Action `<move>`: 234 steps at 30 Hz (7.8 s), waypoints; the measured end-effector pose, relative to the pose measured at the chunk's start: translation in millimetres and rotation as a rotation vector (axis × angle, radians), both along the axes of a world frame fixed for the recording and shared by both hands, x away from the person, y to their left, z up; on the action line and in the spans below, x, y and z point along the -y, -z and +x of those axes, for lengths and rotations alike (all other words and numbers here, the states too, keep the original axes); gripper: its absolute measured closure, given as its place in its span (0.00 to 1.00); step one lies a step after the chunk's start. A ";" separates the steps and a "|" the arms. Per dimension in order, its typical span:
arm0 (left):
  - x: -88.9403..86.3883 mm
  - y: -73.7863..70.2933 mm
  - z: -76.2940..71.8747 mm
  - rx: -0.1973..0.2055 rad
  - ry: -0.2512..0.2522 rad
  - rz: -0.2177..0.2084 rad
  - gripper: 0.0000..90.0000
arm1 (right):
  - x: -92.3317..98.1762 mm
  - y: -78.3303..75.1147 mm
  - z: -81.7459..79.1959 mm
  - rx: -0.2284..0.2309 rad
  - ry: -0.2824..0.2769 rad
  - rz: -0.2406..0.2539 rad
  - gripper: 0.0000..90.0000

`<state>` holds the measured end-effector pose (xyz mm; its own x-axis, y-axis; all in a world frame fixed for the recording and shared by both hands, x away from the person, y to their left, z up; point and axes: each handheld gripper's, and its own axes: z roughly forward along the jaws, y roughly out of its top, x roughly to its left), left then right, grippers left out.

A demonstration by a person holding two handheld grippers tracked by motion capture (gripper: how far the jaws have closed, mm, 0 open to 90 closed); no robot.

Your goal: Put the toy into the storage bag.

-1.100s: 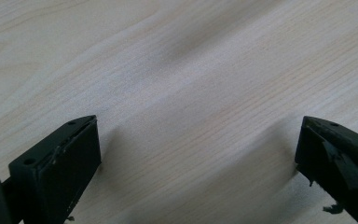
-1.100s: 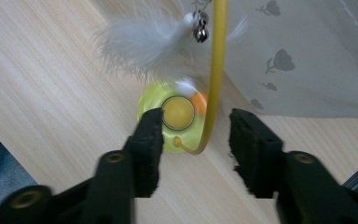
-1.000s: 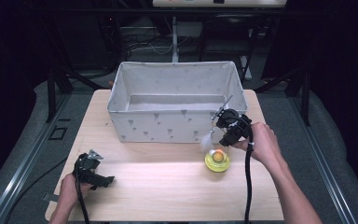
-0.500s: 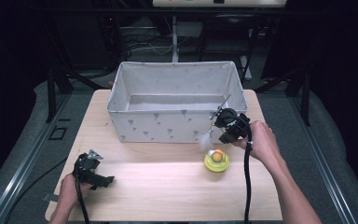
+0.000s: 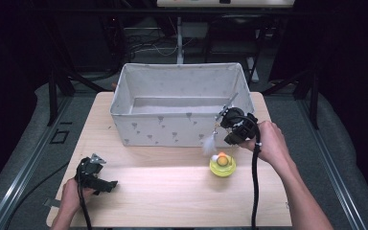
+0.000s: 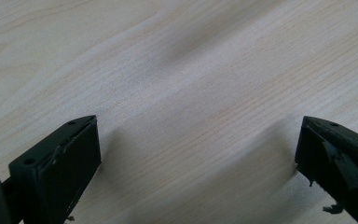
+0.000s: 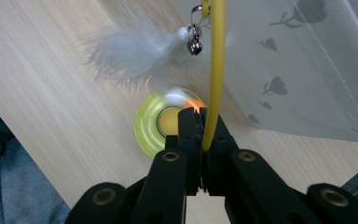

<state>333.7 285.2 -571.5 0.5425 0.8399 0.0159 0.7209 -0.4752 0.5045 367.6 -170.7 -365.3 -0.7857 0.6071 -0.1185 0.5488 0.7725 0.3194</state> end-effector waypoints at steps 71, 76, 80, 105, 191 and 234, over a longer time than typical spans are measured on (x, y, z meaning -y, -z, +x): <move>1.9 0.9 0.5 -0.011 0.008 -0.001 0.00 | -6.0 -86.4 12.4 -0.016 -0.051 -0.012 0.98; 1.8 0.9 0.5 -0.011 0.007 0.000 0.00 | -6.8 -92.0 12.6 -0.022 -0.056 -0.018 0.98; 1.8 0.7 0.4 -0.009 0.008 0.002 0.00 | -8.8 -99.7 12.3 -0.017 -0.063 -0.020 0.98; 1.4 0.5 0.5 -0.009 0.011 0.000 0.00 | -9.8 -132.2 15.1 -0.010 -0.074 -0.026 0.98; -0.4 0.6 1.1 -0.014 0.020 -0.007 0.00 | 3.1 -209.8 89.7 0.102 0.140 -0.008 0.98; 0.1 -0.3 0.3 -0.011 0.025 -0.005 0.00 | 2.4 -139.3 145.1 0.098 0.213 0.015 0.98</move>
<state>334.0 285.1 -571.2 0.5634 0.8262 0.0061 0.7143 -0.4907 0.4990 512.7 -173.2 -226.0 -0.6249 0.7602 -0.1778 0.6645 0.6374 0.3901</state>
